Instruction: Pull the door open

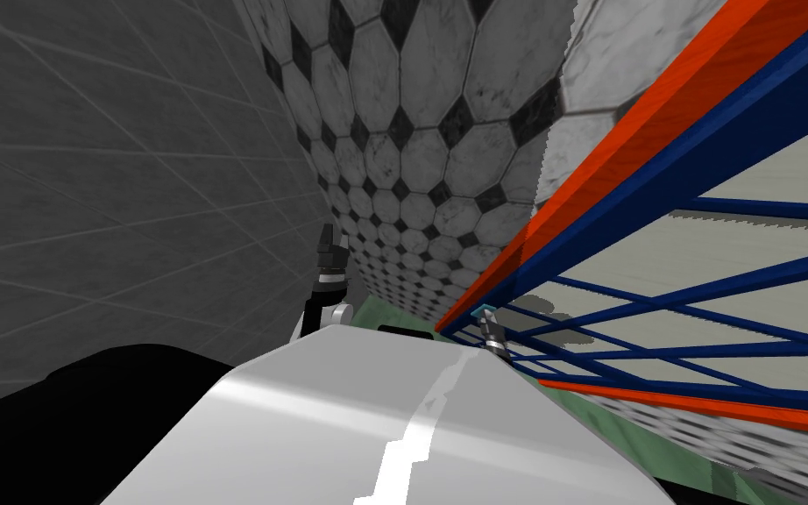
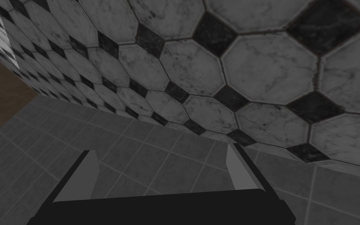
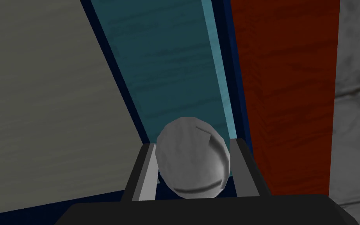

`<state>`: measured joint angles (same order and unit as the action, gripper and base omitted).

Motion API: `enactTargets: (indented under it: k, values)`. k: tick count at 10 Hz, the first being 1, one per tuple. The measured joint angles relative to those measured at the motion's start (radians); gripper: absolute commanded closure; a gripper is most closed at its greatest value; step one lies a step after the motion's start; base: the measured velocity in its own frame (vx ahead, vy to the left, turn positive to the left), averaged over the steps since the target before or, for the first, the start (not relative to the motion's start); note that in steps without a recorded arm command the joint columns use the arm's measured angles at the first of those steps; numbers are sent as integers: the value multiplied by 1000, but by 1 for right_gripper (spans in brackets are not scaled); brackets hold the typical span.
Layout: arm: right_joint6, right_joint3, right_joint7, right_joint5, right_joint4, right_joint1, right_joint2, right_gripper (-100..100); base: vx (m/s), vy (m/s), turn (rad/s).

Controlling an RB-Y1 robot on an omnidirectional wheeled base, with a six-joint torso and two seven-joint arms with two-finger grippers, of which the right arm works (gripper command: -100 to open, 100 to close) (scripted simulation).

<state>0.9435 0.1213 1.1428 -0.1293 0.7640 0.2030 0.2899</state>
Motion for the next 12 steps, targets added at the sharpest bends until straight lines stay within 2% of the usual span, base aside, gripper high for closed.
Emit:
enactTargets:
  k: [12]
  values:
    - [-5,-14,-291,-39,-10,-23,1,100,-34,-11,29]
